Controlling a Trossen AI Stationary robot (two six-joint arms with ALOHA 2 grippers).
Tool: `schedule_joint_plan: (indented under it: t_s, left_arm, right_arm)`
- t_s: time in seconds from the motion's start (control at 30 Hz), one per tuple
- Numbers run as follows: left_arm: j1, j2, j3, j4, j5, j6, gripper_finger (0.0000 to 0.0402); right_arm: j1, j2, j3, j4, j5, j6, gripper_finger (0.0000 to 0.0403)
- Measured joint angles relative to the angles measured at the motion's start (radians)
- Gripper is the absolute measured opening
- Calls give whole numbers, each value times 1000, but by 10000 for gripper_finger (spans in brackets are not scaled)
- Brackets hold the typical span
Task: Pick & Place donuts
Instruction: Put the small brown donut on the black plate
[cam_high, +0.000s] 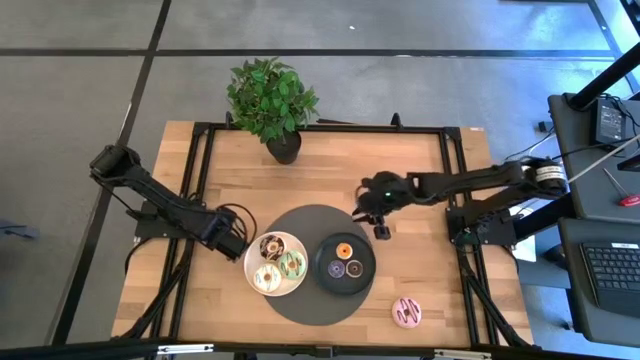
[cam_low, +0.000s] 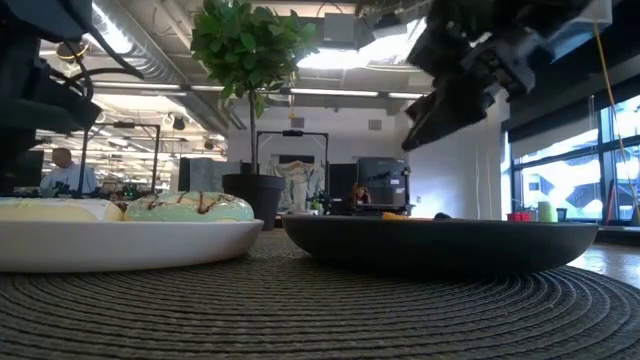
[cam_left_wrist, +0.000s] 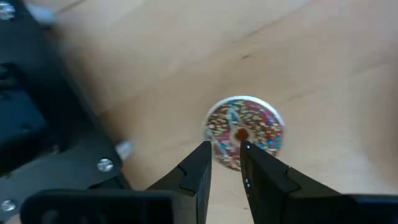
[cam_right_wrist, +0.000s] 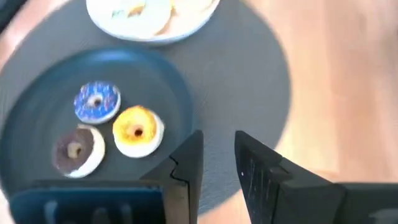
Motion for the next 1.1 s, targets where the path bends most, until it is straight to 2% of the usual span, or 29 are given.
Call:
schedule_joint_plan:
  t_s: [0.2,0.37,0.93,1.1]
  left_arm:
    - [0,0,0,5,-9,-21,78]
    - [0,0,0,4,-8,-56,83]
    - [0,11,-3,1,12,-91,84]
    - [0,17,-67,82,29,-91,94]
  right_arm:
    - [1,-176,-76,45,6,51,94]
    - [21,-257,-113,49,22,71,94]
    - [47,-267,-132,42,25,96,94]
    - [47,-267,-132,40,25,96,94]
